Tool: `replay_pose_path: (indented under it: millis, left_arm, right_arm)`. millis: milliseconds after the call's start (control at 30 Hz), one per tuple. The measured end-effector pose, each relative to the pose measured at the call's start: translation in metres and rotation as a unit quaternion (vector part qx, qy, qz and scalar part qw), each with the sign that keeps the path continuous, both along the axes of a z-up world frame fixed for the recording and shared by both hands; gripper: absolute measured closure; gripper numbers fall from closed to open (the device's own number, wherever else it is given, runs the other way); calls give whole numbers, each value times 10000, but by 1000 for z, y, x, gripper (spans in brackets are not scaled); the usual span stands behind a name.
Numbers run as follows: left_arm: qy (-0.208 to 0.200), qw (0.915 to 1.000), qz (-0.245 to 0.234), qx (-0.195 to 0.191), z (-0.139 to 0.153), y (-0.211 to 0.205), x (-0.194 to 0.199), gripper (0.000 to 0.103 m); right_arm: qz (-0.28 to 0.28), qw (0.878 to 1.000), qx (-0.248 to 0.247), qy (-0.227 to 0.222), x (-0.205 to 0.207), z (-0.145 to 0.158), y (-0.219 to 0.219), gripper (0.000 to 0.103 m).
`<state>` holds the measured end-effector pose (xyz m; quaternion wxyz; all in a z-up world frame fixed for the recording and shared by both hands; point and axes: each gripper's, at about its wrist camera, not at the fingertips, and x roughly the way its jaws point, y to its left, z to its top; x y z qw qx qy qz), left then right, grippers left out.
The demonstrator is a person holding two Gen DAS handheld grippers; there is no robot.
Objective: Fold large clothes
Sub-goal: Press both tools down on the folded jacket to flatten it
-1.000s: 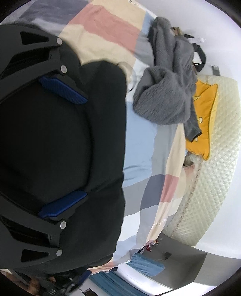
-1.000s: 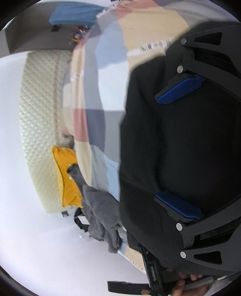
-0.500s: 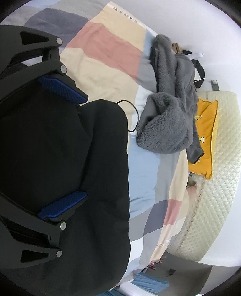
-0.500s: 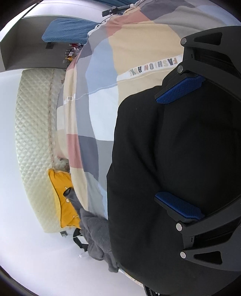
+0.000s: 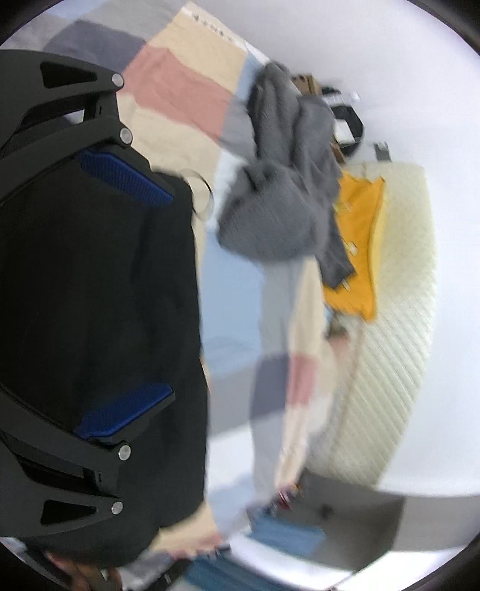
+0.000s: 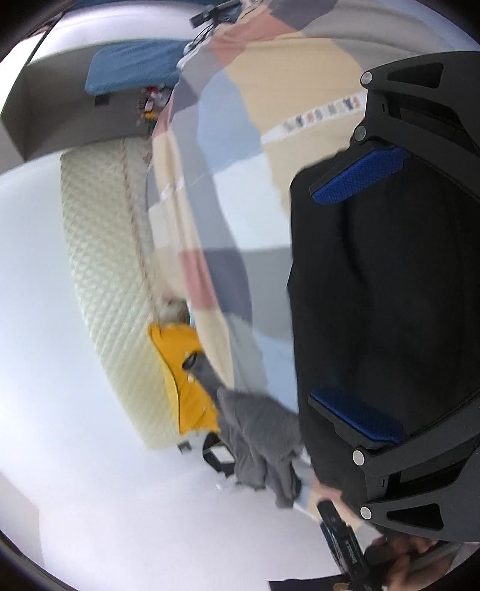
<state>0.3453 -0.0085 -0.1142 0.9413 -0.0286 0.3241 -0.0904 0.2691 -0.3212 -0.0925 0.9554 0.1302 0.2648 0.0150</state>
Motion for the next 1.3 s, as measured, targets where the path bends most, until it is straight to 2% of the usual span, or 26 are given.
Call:
replay_pose_path:
  millis: [100, 167, 233, 467, 633, 767, 900, 1100, 1233, 1300]
  left_arm:
    - [19, 9997, -227, -35, 1, -29, -5, 5]
    - [63, 9987, -445, 240, -11, -55, -5, 5]
    - [125, 9972, -392, 620, -22, -69, -1, 5]
    - [295, 9973, -403, 545, -38, -66, 6, 5]
    - [271, 9971, -327, 635, -52, -70, 8, 3]
    - [194, 9959, -303, 825, -60, -75, 6, 2]
    - [224, 9957, -267, 855, -67, -76, 9, 2]
    - [198, 9964, -320, 761, -64, -74, 8, 1]
    - [209, 9979, -300, 537, -55, -63, 2, 1]
    - [234, 9977, -298, 570, -49, -60, 0, 1]
  right_arm:
    - [185, 9997, -158, 41, 5, 2, 22, 3]
    - [146, 9997, -142, 156, 13, -5, 29, 3]
    - [132, 9995, -75, 292, 21, -13, 30, 3]
    - [227, 9975, -241, 629, 33, -38, 42, 3]
    - [192, 9963, -535, 640, 38, -51, 52, 0]
    - [220, 9962, -583, 614, 41, -59, 53, 0]
    - [221, 9965, -580, 567, 43, -68, 52, 0]
    - [224, 9965, -517, 618, 41, -66, 48, 0]
    - [232, 9977, -281, 579, 33, -57, 35, 0]
    - [163, 9981, -276, 530, 25, -48, 27, 0]
